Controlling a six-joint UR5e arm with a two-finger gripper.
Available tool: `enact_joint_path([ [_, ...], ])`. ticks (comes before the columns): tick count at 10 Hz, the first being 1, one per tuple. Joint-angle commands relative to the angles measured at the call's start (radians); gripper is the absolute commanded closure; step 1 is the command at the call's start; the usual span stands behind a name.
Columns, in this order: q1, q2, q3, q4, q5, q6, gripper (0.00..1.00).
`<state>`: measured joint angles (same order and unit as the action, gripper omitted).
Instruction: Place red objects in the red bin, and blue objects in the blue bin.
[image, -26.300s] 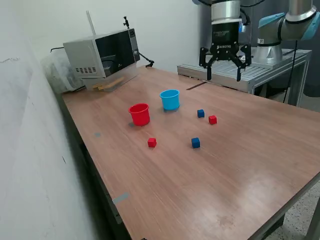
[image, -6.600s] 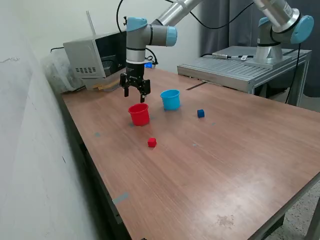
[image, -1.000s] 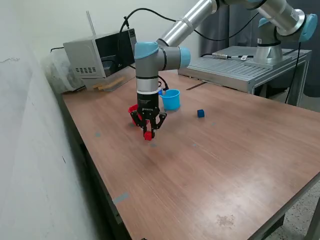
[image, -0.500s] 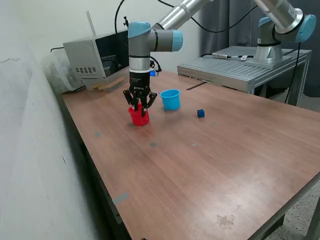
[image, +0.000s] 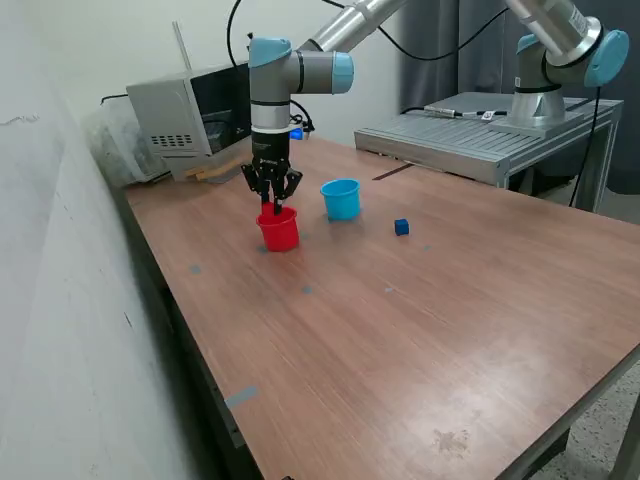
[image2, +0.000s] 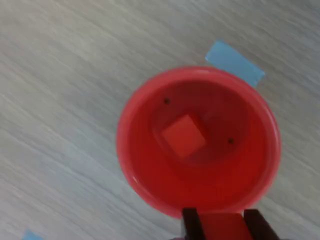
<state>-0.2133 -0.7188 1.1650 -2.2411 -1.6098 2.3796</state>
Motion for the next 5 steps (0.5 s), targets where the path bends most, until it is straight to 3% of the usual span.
enact_joint_path([
  [1,-0.011,-0.004,0.004,0.000,-0.019,0.019,1.00],
  [5,-0.027,-0.004,0.008,0.000,-0.021,0.019,1.00],
])
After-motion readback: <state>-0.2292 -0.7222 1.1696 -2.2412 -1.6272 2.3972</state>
